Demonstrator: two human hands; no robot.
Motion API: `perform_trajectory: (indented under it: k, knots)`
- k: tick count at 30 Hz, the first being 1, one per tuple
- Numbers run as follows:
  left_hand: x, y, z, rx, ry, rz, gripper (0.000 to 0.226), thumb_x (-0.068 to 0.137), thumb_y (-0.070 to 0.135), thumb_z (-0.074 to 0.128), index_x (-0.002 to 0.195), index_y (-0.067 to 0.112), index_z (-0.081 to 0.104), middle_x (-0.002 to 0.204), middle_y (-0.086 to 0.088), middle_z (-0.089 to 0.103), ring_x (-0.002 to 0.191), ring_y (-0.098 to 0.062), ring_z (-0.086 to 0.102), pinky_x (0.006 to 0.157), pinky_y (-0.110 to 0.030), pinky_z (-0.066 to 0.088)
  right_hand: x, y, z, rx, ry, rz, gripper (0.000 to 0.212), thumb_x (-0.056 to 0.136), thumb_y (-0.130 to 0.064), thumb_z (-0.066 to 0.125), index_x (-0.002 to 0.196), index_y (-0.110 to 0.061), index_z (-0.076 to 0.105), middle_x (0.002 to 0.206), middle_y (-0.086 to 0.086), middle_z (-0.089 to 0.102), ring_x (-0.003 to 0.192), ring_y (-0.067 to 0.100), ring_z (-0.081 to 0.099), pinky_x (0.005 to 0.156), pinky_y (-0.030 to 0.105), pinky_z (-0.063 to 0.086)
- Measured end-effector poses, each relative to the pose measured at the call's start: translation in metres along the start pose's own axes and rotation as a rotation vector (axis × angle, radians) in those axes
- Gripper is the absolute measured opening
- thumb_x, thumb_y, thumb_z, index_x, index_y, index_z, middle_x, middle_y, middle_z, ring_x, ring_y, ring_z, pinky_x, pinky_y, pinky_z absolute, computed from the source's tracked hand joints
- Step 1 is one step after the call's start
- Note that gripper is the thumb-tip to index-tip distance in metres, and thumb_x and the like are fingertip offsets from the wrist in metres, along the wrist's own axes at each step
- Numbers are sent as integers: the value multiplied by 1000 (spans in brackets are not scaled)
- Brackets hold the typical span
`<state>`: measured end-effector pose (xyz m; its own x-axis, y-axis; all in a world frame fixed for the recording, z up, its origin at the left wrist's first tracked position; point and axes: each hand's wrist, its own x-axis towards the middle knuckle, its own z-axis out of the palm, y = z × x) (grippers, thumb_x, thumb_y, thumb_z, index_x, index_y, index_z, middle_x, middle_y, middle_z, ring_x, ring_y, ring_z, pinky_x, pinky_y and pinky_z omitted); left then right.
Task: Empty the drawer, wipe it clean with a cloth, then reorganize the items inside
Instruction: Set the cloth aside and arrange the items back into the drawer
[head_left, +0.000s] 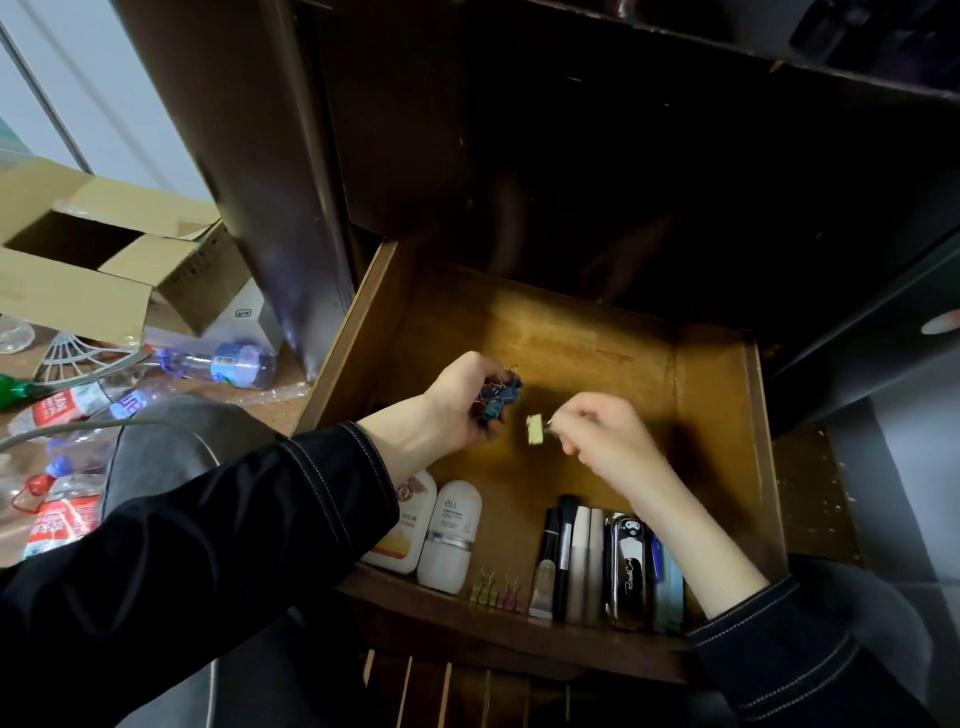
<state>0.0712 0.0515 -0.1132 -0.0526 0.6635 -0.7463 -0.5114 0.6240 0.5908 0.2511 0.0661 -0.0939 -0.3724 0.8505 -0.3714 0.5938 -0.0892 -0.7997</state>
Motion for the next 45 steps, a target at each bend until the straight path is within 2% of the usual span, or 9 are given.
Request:
perform_trajectory:
  k: [5,10,18,25,32,36,39,42,45]
  knots:
    - [1,0,0,15,10,-3,17,92,15,49,106,6,54,80,-8,58,56,-16,48,42,-19,35,-6,10,27,-525,-461,-165,7,78,-31,68,78,-25,65,63,-10,56,55,4,47,54,28,37]
    - [1,0,1,25,-14,-12,14,93,15,48,103,7,55,80,-8,58,57,-16,49,43,-20,36,-6,19,39,-648,-637,-231,4,80,-27,67,79,-25,64,71,-8,60,60,3,50,57,30,43]
    - [1,-2,1,15,-26,-8,19,92,14,48,108,6,54,83,-9,57,57,-16,49,42,-19,37,-5,23,48,-782,-683,-308,26,81,-28,64,63,-29,46,61,-7,51,54,5,44,53,31,38]
    - [1,-2,2,28,-28,-13,18,92,14,48,104,5,56,83,-8,58,58,-16,49,45,-20,37,-8,24,49,-836,-673,-338,29,81,-28,65,60,-28,45,55,-8,49,48,0,46,48,27,34]
    - [-1,-3,2,27,-17,-13,18,93,13,47,106,5,56,81,-8,60,58,-16,50,44,-19,37,-9,20,50,-838,-670,-364,34,85,-24,61,57,-28,43,52,-6,45,49,6,43,49,29,33]
    - [-1,-2,1,30,-15,-12,18,94,13,47,106,4,57,82,-9,61,56,-15,50,44,-19,37,-10,20,50,-822,-690,-339,31,87,-27,60,59,-27,46,54,-10,53,49,-1,48,48,29,31]
    - [-1,-3,1,53,-15,-6,16,94,13,48,102,4,59,79,-8,62,56,-15,50,47,-21,37,-5,17,44,-767,-594,-274,20,88,-33,61,76,-18,61,69,3,64,58,9,55,53,36,42]
    - [-1,-3,1,62,-9,2,18,93,13,49,105,2,59,77,-9,62,57,-16,51,46,-21,38,4,15,24,-644,-252,-188,14,90,-29,60,81,-22,68,70,-1,67,64,16,63,58,32,47]
    - [0,-5,2,104,-11,14,20,93,12,51,108,1,59,79,-11,62,57,-17,51,46,-21,39,8,11,7,-341,125,-150,17,97,-28,57,85,-26,69,69,-5,67,66,12,65,60,31,49]
